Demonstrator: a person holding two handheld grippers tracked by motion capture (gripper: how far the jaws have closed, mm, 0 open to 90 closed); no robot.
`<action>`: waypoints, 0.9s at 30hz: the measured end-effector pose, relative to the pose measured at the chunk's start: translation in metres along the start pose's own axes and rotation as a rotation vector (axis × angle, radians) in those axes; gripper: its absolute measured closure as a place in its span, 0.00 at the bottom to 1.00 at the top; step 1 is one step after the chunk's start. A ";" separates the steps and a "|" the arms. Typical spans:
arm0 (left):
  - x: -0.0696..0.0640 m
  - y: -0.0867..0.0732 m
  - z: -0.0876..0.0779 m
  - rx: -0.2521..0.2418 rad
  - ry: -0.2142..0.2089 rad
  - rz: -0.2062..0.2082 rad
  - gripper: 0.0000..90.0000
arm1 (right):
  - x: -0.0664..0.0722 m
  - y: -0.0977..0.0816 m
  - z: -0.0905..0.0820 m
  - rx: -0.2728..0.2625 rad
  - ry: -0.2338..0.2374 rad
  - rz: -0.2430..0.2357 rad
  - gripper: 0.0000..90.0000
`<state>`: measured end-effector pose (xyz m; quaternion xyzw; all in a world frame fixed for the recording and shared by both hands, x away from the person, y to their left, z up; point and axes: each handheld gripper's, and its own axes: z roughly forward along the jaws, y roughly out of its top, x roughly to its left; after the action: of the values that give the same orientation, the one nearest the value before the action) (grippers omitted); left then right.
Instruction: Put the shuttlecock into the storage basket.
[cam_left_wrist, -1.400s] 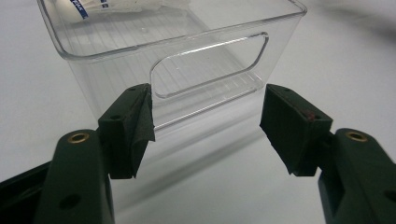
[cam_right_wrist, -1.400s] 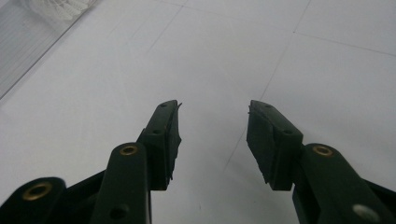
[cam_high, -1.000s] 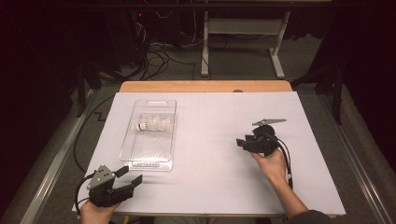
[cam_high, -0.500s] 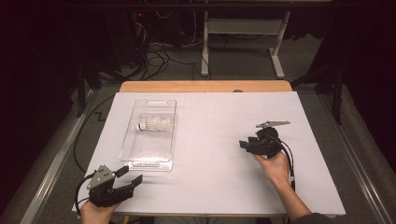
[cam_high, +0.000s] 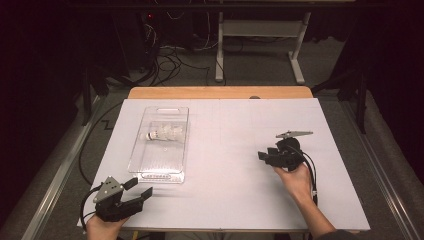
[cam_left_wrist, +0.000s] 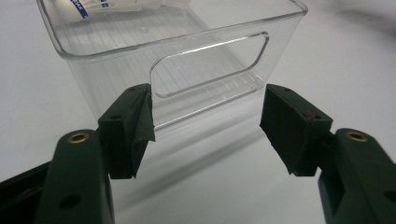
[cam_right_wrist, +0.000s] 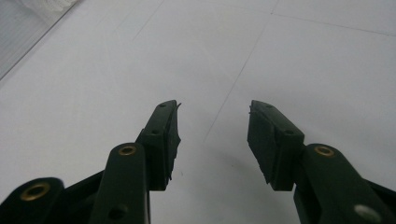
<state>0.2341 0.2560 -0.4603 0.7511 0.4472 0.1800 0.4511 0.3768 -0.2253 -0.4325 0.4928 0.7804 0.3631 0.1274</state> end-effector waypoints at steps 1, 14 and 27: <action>0.000 0.000 0.000 0.000 0.000 0.000 0.39 | 0.000 -0.001 -0.001 -0.003 -0.003 -0.001 0.60; 0.000 0.000 0.000 0.000 0.000 0.001 0.39 | -0.005 -0.009 -0.006 -0.008 -0.010 0.004 0.58; 0.000 0.000 0.000 -0.001 0.001 0.001 0.39 | -0.006 -0.015 -0.012 -0.012 -0.008 0.014 0.57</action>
<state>0.2339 0.2557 -0.4602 0.7511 0.4469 0.1808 0.4510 0.3628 -0.2401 -0.4356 0.4991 0.7740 0.3668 0.1311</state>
